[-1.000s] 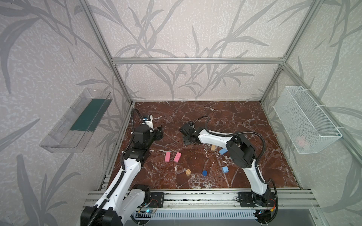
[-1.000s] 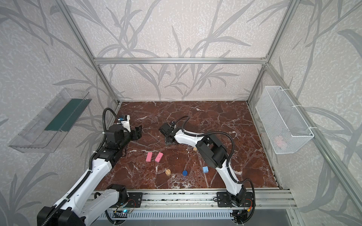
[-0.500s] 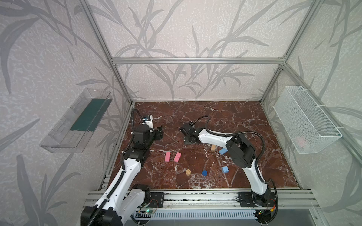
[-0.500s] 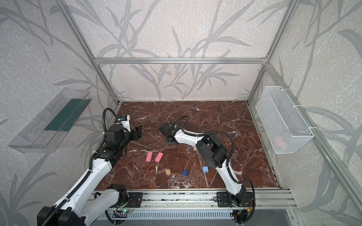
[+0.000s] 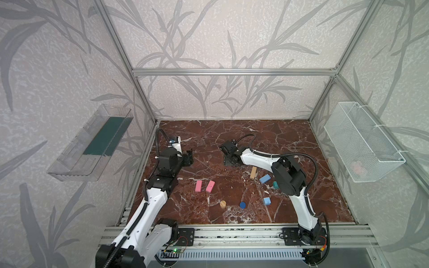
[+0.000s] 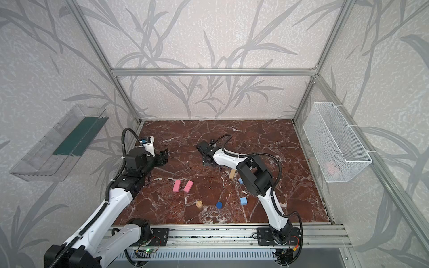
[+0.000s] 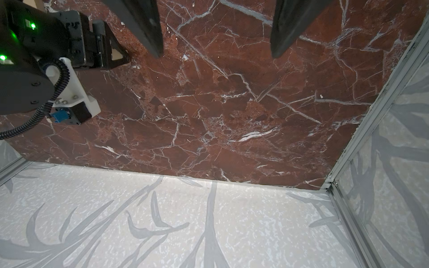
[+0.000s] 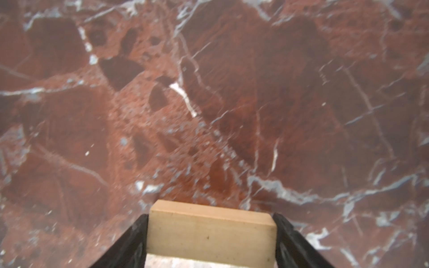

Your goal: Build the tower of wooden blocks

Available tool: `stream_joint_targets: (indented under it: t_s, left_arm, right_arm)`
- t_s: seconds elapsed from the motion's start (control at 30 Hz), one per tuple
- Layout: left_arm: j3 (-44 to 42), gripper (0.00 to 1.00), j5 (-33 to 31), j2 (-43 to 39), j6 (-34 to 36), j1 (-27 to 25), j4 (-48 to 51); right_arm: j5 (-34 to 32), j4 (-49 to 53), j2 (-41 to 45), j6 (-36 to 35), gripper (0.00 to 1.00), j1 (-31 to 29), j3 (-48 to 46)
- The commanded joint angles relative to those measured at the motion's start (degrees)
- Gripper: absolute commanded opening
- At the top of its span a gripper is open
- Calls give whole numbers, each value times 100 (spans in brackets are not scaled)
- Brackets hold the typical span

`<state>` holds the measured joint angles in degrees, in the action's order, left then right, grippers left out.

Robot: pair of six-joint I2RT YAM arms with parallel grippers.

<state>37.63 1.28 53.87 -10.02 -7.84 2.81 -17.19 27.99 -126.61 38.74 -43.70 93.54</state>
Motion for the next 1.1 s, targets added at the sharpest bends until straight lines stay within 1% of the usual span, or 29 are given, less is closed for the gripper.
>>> stream_joint_targets:
  t_s: [0.0, 0.27, 0.4, 0.73, 0.83, 1.07]
  left_arm:
    - [-62, 71, -97, -24, 88, -16, 86]
    - [-62, 71, -152, -43, 82, -16, 88]
    - [-66, 71, -172, -27, 84, -17, 94]
    - [-71, 71, -185, -21, 85, -16, 83]
    - [-62, 71, -172, -16, 89, -16, 80]
    - [-62, 71, -163, -6, 88, -16, 72]
  right_arm:
    - [124, 132, 66, -428, 82, 139, -72]
    - [350, 159, -107, -780, 86, 283, 105]
    - [460, 356, -232, -883, 90, 295, 342]
    - [502, 548, -330, -826, 90, 335, 470]
    - [471, 686, -322, -739, 87, 352, 483]
    - [515, 765, -284, -614, 86, 354, 383]
